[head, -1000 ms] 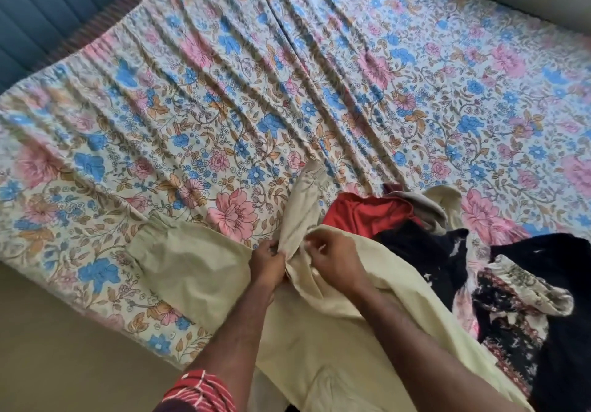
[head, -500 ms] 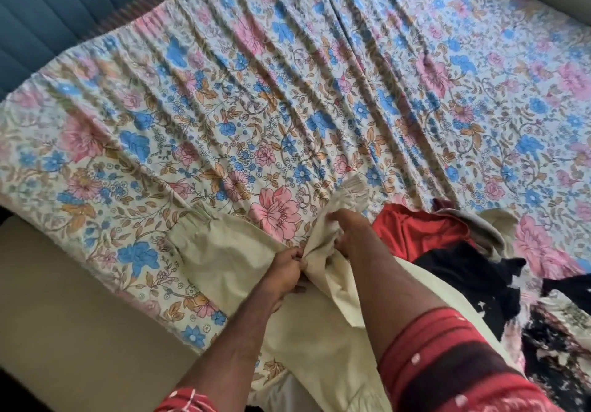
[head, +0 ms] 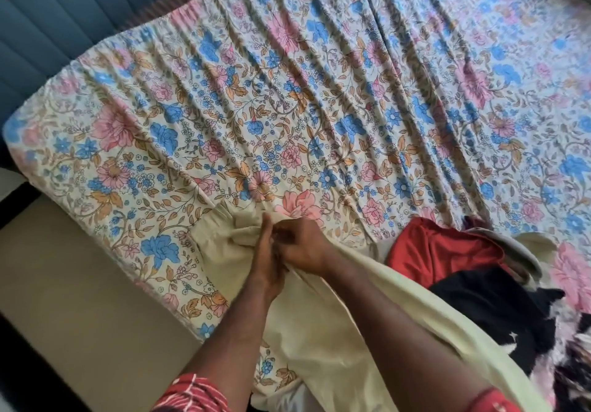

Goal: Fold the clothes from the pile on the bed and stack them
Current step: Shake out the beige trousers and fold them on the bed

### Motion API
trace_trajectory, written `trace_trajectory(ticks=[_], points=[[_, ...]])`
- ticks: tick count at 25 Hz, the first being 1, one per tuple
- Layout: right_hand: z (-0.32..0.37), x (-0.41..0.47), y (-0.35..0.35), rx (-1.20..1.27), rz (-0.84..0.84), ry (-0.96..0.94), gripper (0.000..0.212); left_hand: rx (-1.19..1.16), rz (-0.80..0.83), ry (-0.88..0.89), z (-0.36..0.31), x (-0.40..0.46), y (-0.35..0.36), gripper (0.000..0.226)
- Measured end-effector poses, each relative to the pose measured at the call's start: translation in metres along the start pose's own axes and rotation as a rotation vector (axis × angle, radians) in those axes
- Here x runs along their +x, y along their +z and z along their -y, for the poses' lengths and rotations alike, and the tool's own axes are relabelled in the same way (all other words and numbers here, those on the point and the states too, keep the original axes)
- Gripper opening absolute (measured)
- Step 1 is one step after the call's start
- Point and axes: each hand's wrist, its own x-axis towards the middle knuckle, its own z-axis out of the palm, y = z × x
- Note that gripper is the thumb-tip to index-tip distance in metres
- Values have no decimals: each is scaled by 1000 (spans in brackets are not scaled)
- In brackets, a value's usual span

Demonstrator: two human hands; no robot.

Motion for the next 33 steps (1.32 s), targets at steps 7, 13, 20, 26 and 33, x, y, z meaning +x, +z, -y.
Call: trace_trajectory(ticks=[7, 13, 20, 26, 33], points=[[-21, 25, -20, -307, -72, 199, 62, 129, -247, 137, -3, 9, -5, 19], [-1, 68, -24, -32, 221, 214, 63, 22, -295, 232, -23, 0, -28, 32], [14, 85, -9, 511, 491, 363, 34, 115, -290, 228, -39, -2, -61, 30], [28, 103, -5, 536, 536, 296, 35, -53, -245, 199, -69, -30, -119, 19], [17, 110, 65, -277, 74, 214, 52, 233, -567, 229, -60, -9, -132, 28]])
